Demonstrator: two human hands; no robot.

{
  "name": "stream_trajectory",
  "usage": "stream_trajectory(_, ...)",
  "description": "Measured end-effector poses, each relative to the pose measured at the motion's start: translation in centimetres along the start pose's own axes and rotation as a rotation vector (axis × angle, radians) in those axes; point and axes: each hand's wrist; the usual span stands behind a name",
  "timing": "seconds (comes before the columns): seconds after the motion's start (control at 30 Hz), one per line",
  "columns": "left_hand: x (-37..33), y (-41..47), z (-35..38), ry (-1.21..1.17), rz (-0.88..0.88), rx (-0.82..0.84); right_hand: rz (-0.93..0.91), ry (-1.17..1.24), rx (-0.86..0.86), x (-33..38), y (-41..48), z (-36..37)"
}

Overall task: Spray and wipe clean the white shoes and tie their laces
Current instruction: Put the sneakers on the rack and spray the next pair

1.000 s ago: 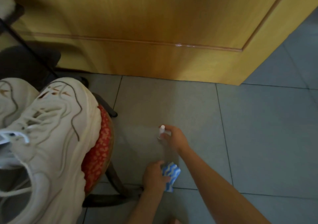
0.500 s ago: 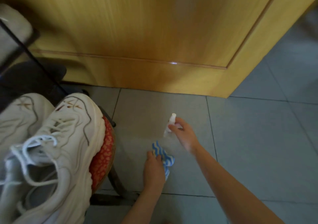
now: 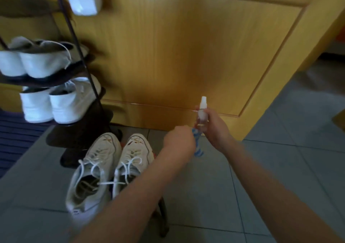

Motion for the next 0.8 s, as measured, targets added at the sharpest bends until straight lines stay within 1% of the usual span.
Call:
stream_trajectory(0.03,1.1,-0.3,-1.6,0.049,0.007,-0.023,0.017,0.068,0.025,0.5,-0.2,0.8)
stream_trajectory(0.13,5.0,-1.1,-5.7,0.037,0.012,-0.100,0.046,0.093,0.125,1.3,-1.0,3.2)
stream_trajectory(0.23,8.8,-2.4,-8.2,-0.067,0.036,-0.218,0.075,0.160,0.274,1.2,-1.4,5.6)
stream_trajectory(0.33,12.0,-3.5,-8.7,-0.192,0.058,-0.262,0.111,0.196,0.377,0.7,-1.3,7.7)
stream_trajectory(0.43,14.3,-3.2,-8.2,-0.316,0.054,-0.247,0.127,0.172,0.425,-0.2,-0.8,9.0)
stream_trajectory(0.53,16.0,-2.3,-7.9,-0.336,0.062,-0.219,0.140,0.128,0.454,-1.1,0.0,9.7)
stream_trajectory(0.67,17.9,-1.9,-7.5,-0.419,0.097,-0.261,0.165,0.158,0.518,-2.1,0.7,10.1)
stream_trajectory(0.73,18.8,-2.0,-7.4,-0.409,0.092,-0.278,0.175,0.182,0.548,-2.5,1.0,10.1)
stream_trajectory(0.8,19.6,-1.9,-7.3,-0.371,0.081,-0.298,0.171,0.172,0.543,-3.0,1.3,10.0)
Point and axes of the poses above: each hand's wrist, its own y-axis towards the middle knuckle, its own z-axis out of the palm, x = y × z, and after that the axes turned 14 degrees about z, right-handed
